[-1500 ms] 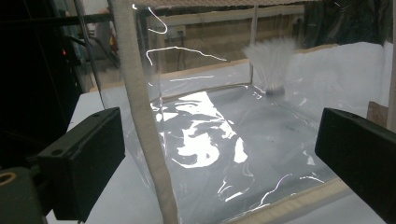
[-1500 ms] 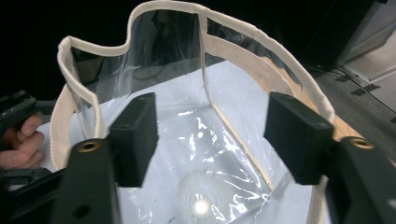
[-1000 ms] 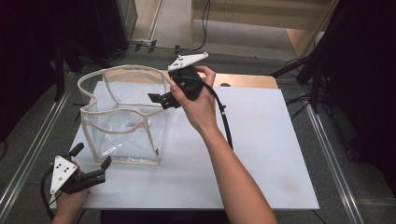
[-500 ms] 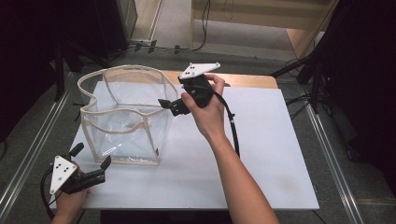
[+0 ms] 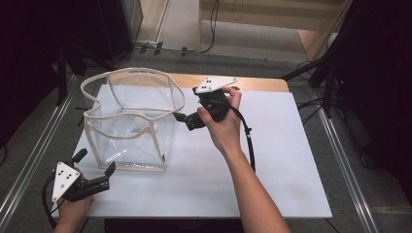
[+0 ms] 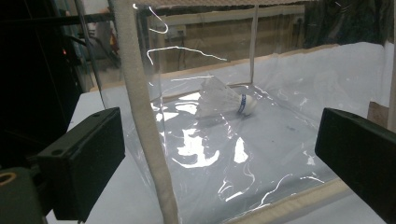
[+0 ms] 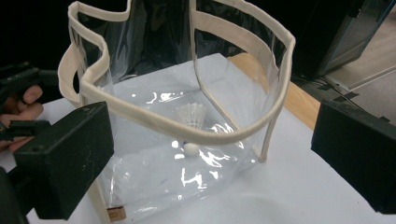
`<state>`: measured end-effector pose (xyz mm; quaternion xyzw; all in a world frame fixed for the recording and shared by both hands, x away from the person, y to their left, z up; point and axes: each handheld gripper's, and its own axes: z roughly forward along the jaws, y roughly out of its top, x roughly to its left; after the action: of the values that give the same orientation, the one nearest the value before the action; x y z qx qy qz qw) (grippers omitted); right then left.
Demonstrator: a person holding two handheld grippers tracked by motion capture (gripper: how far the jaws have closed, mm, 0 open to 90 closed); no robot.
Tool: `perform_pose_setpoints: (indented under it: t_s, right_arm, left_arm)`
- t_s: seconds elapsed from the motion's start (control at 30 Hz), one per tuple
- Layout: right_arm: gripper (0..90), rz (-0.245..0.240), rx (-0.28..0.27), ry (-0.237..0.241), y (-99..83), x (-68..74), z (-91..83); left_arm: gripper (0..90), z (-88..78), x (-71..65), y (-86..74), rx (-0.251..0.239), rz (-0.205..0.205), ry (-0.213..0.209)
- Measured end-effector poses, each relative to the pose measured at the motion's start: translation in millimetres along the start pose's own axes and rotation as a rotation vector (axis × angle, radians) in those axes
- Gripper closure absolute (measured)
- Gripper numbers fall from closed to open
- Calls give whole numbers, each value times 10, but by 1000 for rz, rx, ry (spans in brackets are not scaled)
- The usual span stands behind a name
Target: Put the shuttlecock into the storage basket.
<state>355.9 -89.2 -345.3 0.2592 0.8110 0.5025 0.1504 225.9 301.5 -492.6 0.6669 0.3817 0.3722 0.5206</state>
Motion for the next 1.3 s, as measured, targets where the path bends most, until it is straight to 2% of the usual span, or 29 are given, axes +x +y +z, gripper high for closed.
perform_pose_setpoints:
  t_s: [0.6, 1.3]
  right_arm:
    - [0, 17, -15, -33, -287, -22, -128]
    - [0, 31, -12, -41, -647, -26, -226]
  left_arm:
    - [23, -7, 4, 1, -4, -9, -2]
    - [23, -6, -2, 2, -2, -1, 0]
